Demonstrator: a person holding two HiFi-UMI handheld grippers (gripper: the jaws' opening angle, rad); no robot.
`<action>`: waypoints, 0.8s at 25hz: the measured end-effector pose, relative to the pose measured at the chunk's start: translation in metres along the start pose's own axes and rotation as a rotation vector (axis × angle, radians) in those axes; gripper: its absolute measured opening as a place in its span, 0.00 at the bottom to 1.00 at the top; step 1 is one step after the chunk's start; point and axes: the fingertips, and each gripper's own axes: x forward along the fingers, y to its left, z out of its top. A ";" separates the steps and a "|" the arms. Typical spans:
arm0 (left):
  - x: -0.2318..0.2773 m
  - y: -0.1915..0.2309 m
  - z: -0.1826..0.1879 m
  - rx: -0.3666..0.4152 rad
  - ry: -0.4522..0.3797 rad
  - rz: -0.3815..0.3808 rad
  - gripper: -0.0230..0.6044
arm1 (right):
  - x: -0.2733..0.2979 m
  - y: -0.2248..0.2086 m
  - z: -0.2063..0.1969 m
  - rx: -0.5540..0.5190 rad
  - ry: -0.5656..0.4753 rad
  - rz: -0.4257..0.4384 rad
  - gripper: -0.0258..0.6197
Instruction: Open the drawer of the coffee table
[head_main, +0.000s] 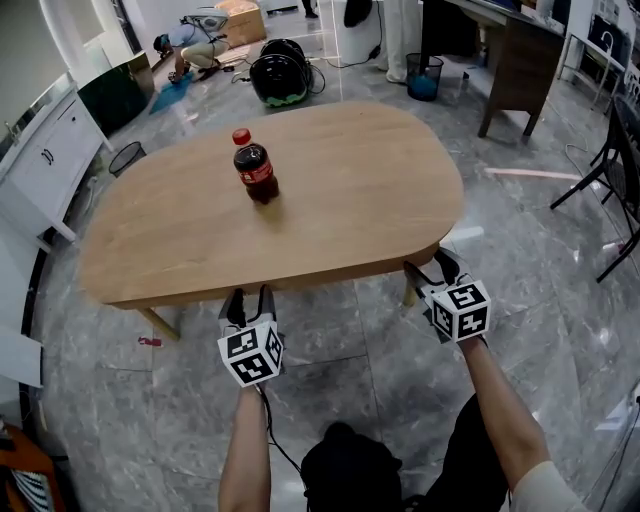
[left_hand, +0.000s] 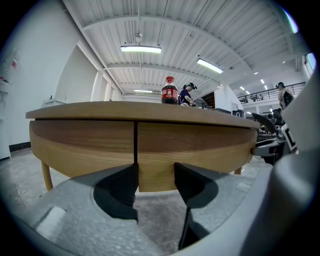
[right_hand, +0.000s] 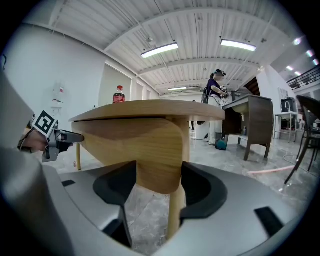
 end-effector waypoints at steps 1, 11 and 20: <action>0.000 0.000 0.000 -0.001 0.001 0.002 0.39 | 0.000 0.000 0.000 0.004 0.002 -0.002 0.47; -0.014 0.001 -0.002 -0.014 -0.025 0.017 0.39 | -0.009 0.009 -0.002 0.057 -0.011 -0.033 0.49; -0.031 0.000 -0.008 -0.026 -0.019 0.040 0.39 | -0.024 0.015 -0.008 0.061 -0.021 -0.029 0.49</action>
